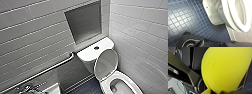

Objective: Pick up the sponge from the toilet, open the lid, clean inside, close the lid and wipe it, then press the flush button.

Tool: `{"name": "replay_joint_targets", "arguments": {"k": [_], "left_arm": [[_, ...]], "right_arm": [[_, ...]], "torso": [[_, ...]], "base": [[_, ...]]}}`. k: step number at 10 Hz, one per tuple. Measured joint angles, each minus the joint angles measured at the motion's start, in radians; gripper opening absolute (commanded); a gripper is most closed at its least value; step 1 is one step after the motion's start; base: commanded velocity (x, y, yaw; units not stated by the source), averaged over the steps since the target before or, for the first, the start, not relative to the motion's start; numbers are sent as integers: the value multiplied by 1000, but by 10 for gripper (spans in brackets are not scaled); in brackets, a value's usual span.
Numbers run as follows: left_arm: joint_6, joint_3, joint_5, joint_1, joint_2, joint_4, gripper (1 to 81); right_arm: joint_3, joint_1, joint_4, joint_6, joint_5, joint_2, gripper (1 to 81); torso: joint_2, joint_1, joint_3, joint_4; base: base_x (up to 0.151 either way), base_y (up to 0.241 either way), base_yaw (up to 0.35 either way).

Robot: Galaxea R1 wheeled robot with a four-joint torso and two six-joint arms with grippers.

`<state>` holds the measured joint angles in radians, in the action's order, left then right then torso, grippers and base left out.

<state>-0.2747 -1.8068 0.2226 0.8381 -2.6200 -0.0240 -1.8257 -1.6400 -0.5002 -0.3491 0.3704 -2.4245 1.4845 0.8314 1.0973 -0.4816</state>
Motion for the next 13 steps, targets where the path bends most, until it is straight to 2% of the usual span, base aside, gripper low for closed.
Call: {"name": "replay_joint_targets", "arguments": {"k": [3,5,6,7,8,9,10,11,13], "left_arm": [[-10,0,16,-35,-3,57,811],[-10,-1,10,-90,-4,92,811],[-10,-3,11,-100,-7,105,811],[-11,-12,16,-111,-16,128,811],[-12,-26,16,-130,-27,153,811],[-15,-44,12,-157,-34,174,811],[-21,-66,10,-186,-42,185,811],[-46,-90,8,-209,-57,190,811],[-121,-144,1,-252,-88,199,811]], "right_arm": [[-104,-26,0,-1,1,-79,10],[-142,-63,45,2,-52,-112,10],[-171,-57,86,20,-51,-101,10],[-184,-47,126,65,-46,-92,10],[-187,-47,186,134,-54,-91,10],[-189,-54,278,217,-70,-99,10],[-201,-61,351,278,-64,-113,10],[-225,-64,403,301,-61,-119,10],[-243,-64,416,314,-51,-121,10]], "torso": [[0,0,0,0],[0,0,0,0],[0,0,0,0],[0,0,0,0],[0,0,0,0],[0,0,0,0],[0,0,0,0],[0,0,0,0],[0,0,0,0]], "base": [[0,0,0],[0,0,0],[0,0,0],[0,0,0],[0,0,0],[0,0,0],[0,0,0],[0,0,0],[0,0,0]]}}
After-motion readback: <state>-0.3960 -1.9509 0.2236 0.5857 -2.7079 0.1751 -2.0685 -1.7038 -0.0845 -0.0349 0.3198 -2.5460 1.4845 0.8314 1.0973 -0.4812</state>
